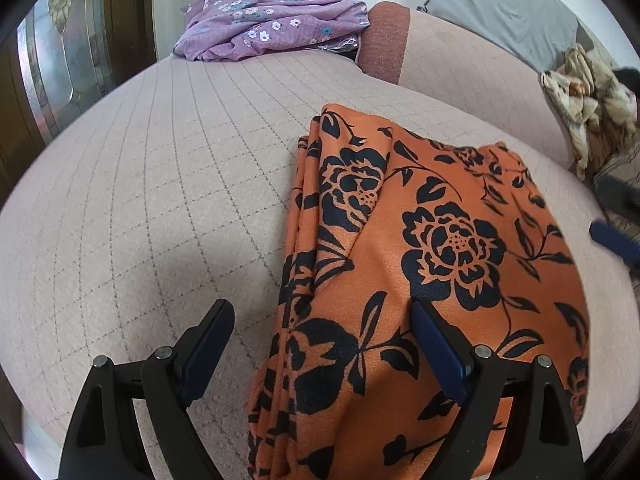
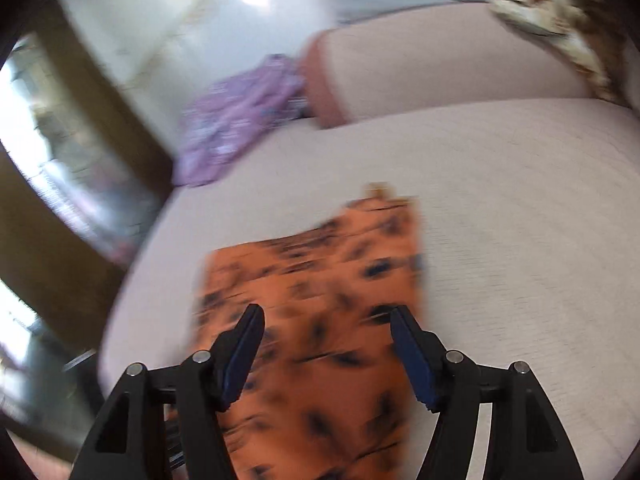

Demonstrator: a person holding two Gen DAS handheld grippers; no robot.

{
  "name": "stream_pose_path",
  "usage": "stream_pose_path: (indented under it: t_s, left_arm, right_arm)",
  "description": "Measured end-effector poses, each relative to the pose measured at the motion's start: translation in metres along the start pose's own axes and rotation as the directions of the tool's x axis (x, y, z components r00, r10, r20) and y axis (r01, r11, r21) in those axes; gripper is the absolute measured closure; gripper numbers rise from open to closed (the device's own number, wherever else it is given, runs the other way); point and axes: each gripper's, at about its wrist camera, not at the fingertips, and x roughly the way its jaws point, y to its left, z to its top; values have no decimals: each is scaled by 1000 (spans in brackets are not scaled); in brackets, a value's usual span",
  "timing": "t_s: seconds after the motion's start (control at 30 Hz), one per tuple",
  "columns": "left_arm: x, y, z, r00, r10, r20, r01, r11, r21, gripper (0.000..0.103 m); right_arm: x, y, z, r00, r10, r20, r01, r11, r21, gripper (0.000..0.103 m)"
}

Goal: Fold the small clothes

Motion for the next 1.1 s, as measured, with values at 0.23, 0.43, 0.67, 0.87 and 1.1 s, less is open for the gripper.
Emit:
stream_pose_path:
  t_s: [0.23,0.43,0.67,0.87,1.1]
  left_arm:
    - [-60,47,4,955,-272,122,289,945,-152,14]
    - [-6,76,-15,915,-374,-153,306,889,-341,75]
    - [-29,75,18,933,-352,-79,316,903,-292,36]
    - [28,70,82,935,-339,-107,313,928,-202,55]
    - [53,67,81,945,-287,-156,248,942,-228,70]
  right_arm:
    - [41,-5,-40,981,94,-173,-90,995,29,28]
    - [43,-1,-39,978,108,-181,-107,994,18,24]
    - [46,-2,-42,978,131,-162,-130,991,17,24]
    - [40,-7,-44,976,156,-154,-153,988,32,24]
    - [39,-12,-44,970,189,-154,-184,982,43,24]
